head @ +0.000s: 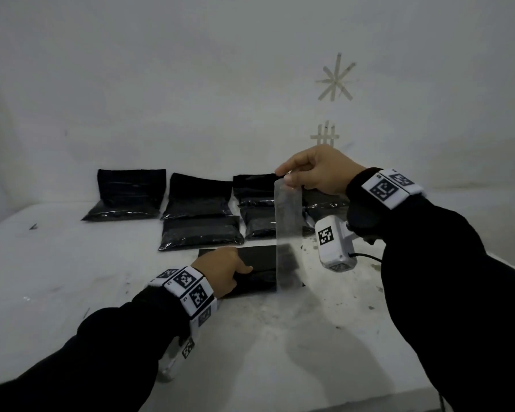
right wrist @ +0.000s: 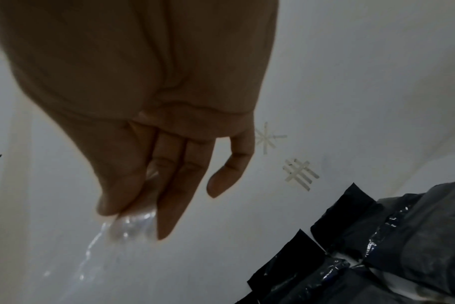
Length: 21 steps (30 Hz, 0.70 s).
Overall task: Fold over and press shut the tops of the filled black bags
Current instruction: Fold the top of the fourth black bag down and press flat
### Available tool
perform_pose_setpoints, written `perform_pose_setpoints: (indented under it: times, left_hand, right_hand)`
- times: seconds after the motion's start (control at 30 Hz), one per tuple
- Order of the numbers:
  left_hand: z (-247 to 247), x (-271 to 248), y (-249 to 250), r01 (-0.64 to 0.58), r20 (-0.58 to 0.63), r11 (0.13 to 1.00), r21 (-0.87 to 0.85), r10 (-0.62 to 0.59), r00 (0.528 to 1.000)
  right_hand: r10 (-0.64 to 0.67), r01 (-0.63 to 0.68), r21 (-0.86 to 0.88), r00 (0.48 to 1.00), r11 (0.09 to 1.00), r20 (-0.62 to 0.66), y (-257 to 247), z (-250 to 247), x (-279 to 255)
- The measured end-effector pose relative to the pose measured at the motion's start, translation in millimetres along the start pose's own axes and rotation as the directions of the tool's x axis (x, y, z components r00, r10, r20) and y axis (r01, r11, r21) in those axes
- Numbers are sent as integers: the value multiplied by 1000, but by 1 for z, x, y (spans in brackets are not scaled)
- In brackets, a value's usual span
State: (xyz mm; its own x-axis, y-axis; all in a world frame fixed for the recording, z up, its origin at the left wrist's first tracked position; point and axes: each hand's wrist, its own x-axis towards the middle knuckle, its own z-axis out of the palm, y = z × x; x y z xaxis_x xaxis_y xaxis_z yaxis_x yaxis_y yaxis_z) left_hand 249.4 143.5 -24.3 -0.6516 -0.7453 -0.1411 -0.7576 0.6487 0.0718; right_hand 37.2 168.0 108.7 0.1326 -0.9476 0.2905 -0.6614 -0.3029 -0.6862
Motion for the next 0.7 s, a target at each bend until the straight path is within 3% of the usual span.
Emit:
perform_pose_setpoints:
  times: [0.1, 0.2, 0.3, 0.37, 0.47, 0.6, 0.7]
  left_hand:
    - [-6, -9, -1, 52, -46, 986, -156, -60, 997]
    - [-6, -10, -5, 92, -1, 936, -341, -99, 995]
    - [3, -11, -14, 133, 35, 660, -739, -159, 987]
    - [6, -10, -17, 119, 28, 561, -819, -167, 985]
    - [7, -13, -17, 47, -46, 553, -832, -154, 987]
    - [8, -13, -24, 59, -90, 683, -728, -180, 980]
    - [4, -18, -30, 48, -61, 579, -814, -167, 984]
  right_hand:
    - [-1, 4, 62, 999, 998, -50, -7, 10, 0]
    - [34, -20, 130, 994, 991, -107, -9, 17, -1]
    - [95, -65, 175, 981, 983, -169, -11, 25, -2]
    - [133, -84, 227, 969, 970, -209, -10, 30, -2]
    - [189, -107, 299, 947, 948, -260, -6, 36, -3]
    - [272, -142, 367, 903, 919, -332, 2, 42, -6]
    - [353, -192, 426, 872, 884, -339, 13, 46, -12]
